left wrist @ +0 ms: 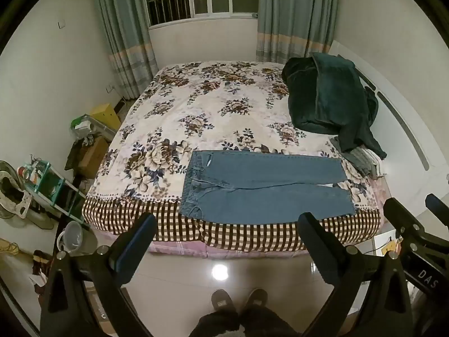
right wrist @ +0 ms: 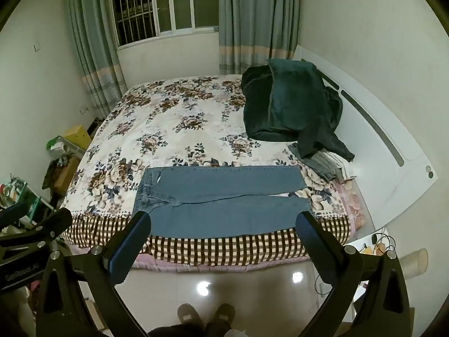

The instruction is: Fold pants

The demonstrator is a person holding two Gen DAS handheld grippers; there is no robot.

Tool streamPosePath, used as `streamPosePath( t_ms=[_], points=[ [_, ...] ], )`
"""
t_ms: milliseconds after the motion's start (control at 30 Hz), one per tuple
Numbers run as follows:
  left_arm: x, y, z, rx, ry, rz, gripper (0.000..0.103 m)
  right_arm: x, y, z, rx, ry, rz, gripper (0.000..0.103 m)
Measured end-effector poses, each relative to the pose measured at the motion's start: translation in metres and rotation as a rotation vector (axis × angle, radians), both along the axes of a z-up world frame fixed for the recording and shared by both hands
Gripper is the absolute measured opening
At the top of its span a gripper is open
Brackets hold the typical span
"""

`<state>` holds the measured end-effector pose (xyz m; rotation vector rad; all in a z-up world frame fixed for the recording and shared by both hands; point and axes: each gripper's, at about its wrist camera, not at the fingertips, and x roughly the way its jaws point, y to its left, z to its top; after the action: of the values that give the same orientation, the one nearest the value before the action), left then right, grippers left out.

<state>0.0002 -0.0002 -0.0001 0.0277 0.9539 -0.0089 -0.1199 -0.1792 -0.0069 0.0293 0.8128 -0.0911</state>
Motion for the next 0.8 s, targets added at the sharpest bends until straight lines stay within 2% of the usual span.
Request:
streamPosePath(
  t_ms=[800],
  points=[
    [-0.0004,0.0,-0.0003,-0.005,-0.006,0.0,0.103,0.0017,-0.0046,0.004,-0.012,0.021,0.0,0.103]
  ],
)
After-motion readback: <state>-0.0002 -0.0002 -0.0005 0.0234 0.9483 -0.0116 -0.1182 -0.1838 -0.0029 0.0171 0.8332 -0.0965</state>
